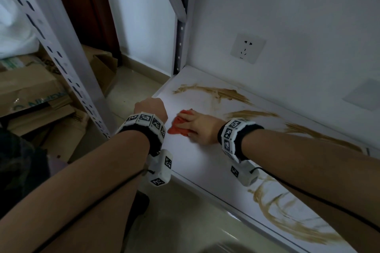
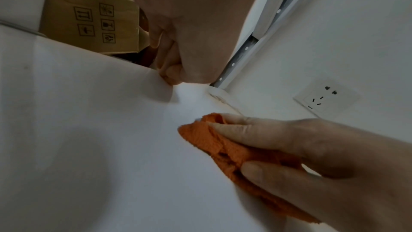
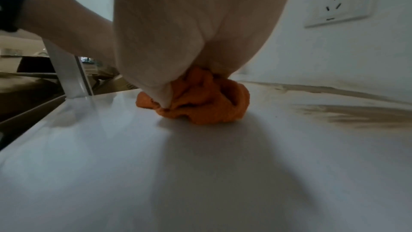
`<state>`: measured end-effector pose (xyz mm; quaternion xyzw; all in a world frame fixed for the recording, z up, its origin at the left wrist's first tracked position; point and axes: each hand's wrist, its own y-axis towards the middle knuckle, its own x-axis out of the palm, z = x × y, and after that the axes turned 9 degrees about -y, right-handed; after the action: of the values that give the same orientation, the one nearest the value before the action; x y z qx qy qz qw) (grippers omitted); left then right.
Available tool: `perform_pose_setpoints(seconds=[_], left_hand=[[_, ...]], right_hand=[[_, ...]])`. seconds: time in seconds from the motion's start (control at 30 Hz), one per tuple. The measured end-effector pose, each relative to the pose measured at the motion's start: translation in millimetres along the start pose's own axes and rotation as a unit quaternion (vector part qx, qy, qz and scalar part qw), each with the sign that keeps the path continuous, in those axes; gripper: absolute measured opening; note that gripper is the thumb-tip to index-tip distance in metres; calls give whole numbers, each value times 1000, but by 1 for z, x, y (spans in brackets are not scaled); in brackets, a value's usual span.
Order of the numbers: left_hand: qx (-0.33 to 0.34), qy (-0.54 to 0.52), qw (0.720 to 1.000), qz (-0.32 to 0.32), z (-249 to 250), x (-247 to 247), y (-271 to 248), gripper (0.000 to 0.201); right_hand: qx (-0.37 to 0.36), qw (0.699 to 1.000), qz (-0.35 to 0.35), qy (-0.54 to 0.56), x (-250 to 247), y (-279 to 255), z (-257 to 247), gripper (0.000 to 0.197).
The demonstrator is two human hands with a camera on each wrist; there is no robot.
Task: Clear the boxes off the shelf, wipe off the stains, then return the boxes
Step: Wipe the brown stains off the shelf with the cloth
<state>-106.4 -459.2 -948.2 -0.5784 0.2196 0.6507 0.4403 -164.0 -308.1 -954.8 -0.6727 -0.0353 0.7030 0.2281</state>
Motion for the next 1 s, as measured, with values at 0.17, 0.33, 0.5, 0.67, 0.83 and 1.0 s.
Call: perform_pose_setpoints(seconds=[0.17,0.33,0.5,0.67,0.83,1.0], left_hand=[[-2,-17,1000,-4,-2,-1,4,14],[18,-6,1000,4,-4,3,3,19],[29,-3,1000,3,-4,3,6,22],[26,1,1000,5,1,0,7,15],[11,-17,1000,1,-4,-4,10,22],[-6,-32,999,-2,-7,-6,16,22]], right_hand=[[42,997,-65,-30,-5,32,2,56],[105,992,-61,31,-19,55,10,49],[155,984,-39,83,-14,45,24,50],[130,968,107,187,-10,23,16,51],[18,1000,18,15,3,31,13,64],[41,999,-27,6,-5,59,22,63]])
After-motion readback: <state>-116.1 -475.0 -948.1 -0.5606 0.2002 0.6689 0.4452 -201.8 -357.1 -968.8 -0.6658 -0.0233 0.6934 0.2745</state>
